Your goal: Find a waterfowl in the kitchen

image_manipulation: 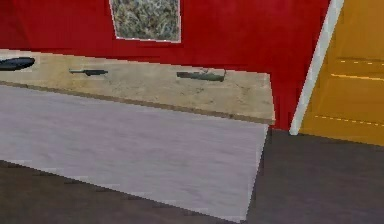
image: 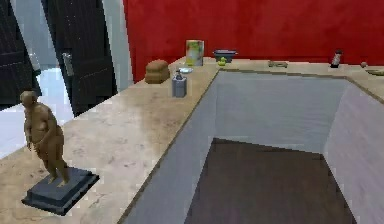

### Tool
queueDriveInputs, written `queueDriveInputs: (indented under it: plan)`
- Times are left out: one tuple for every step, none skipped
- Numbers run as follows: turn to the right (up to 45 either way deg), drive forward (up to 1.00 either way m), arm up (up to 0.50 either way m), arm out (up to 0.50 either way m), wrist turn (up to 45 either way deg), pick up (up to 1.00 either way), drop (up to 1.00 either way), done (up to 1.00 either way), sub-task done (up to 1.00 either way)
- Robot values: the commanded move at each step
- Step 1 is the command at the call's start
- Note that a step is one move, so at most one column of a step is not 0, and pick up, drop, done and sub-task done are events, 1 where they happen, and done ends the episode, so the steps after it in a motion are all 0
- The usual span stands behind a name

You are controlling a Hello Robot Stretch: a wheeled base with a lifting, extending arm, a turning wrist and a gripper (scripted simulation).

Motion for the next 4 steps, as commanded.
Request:
queueDriveInputs:
  plan:
    - [45.0, 0.00, 0.00, 0.00, 0.0, 0.00, 0.00, 0.00, 0.00]
    - [45.0, 0.00, 0.00, 0.00, 0.0, 0.00, 0.00, 0.00, 0.00]
    - [18.0, 0.00, 0.00, 0.00, 0.0, 0.00, 0.00, 0.00, 0.00]
    - [0.0, 0.25, 0.00, 0.00, 0.0, 0.00, 0.00, 0.00, 0.00]
